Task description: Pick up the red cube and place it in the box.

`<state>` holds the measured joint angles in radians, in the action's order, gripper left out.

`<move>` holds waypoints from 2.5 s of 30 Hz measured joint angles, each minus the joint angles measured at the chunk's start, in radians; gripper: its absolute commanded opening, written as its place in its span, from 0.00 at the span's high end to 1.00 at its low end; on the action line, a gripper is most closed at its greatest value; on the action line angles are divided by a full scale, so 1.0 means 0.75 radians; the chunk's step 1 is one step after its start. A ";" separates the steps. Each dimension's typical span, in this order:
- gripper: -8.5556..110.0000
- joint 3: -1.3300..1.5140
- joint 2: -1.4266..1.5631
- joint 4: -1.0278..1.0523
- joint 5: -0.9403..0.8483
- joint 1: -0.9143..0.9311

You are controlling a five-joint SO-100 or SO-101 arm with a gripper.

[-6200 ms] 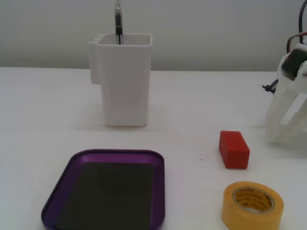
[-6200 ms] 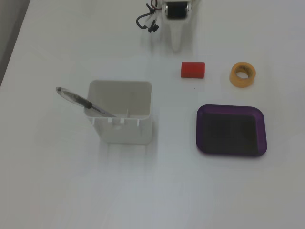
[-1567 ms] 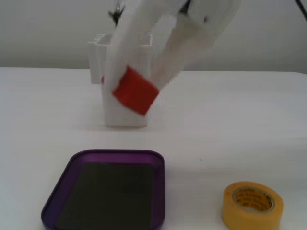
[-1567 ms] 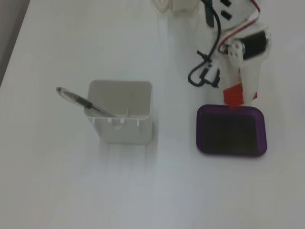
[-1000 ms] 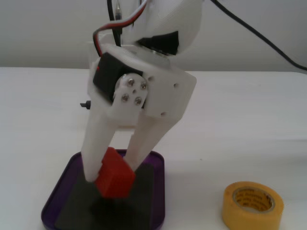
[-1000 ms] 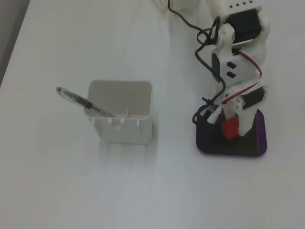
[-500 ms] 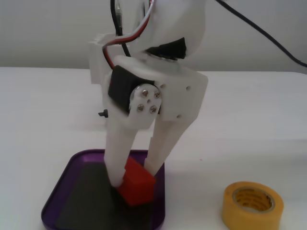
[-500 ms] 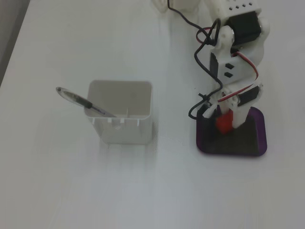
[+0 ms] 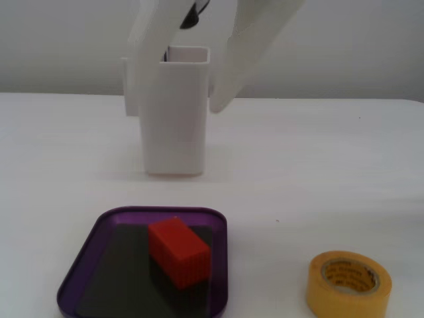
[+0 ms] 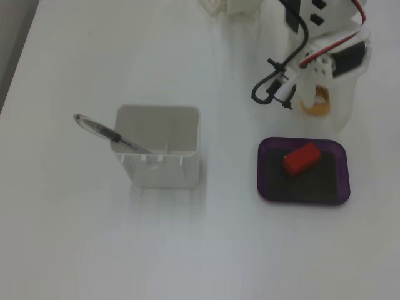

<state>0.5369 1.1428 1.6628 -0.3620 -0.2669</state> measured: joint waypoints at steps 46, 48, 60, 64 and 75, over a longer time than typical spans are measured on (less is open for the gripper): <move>0.75 3.000 2.413 -0.787 0.284 0.487; 0.76 3.072 2.450 -0.814 0.288 0.487; 0.76 3.279 2.696 -0.824 0.288 0.481; 0.76 3.299 2.769 -0.787 0.288 0.481; 0.93 3.299 2.849 -0.714 0.288 0.481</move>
<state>3.0112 3.2797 1.1275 -0.1457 0.0936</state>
